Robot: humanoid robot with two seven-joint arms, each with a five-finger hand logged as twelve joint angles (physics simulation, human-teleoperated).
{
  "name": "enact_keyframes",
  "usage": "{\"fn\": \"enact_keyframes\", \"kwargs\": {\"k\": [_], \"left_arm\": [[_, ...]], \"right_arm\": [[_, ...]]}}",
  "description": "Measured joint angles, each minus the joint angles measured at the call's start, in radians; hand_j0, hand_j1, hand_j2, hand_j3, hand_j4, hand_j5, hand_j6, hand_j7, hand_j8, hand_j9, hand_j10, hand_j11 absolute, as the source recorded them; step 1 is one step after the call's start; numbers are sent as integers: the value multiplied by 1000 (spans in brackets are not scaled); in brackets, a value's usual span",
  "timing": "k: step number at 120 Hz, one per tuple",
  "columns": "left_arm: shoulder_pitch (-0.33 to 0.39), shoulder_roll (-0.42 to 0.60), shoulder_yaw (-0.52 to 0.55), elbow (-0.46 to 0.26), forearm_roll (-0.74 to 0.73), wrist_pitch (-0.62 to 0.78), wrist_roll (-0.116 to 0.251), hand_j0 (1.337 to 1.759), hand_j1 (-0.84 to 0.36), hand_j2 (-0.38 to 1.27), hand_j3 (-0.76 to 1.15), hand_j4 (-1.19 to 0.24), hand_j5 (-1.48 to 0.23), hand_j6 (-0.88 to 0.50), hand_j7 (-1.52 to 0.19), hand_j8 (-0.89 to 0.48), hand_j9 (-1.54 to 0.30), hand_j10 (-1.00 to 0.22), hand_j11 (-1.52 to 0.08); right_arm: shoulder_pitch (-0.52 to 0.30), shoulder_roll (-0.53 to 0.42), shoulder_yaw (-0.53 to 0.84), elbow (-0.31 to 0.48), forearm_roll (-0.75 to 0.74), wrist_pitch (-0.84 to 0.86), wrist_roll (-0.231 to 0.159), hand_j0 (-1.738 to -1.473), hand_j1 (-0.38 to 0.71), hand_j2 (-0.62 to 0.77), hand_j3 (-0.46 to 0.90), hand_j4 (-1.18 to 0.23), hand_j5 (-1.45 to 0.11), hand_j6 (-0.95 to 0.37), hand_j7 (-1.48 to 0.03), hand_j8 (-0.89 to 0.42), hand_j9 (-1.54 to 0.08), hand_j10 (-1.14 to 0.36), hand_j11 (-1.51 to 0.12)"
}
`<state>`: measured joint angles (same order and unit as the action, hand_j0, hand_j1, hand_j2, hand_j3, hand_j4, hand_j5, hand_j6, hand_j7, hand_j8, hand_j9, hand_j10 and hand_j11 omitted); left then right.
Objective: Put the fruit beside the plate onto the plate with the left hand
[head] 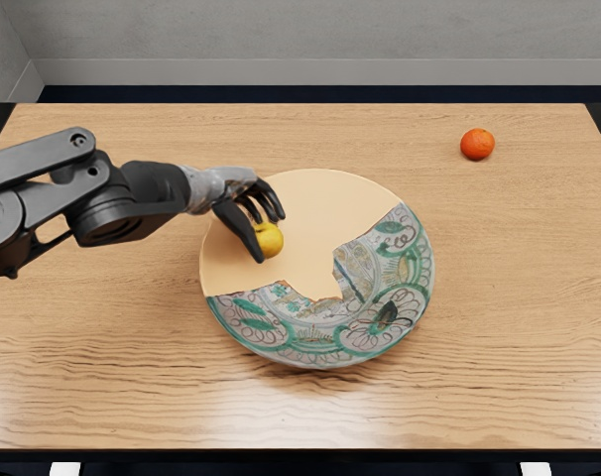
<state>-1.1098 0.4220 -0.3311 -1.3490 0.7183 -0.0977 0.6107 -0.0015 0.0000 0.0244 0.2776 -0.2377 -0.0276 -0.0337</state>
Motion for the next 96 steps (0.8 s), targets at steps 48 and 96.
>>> {"fn": "enact_keyframes", "kwargs": {"k": [48,96], "left_arm": [[80,276,-180,101,-803,-481,0,1658,242,74,0,-101,-139,-73,-135,-74,-135,-103,-135],[187,583,-177,149,-942,-513,0,1658,311,14,0,-31,-44,-27,-43,-27,-43,-32,-43]], "right_arm": [[0,0,0,0,0,0,0,-1658,-349,0,0,0,0,0,0,0,0,0,0],[0,0,0,0,0,0,0,-1658,-349,0,0,0,0,0,0,0,0,0,0]]}}
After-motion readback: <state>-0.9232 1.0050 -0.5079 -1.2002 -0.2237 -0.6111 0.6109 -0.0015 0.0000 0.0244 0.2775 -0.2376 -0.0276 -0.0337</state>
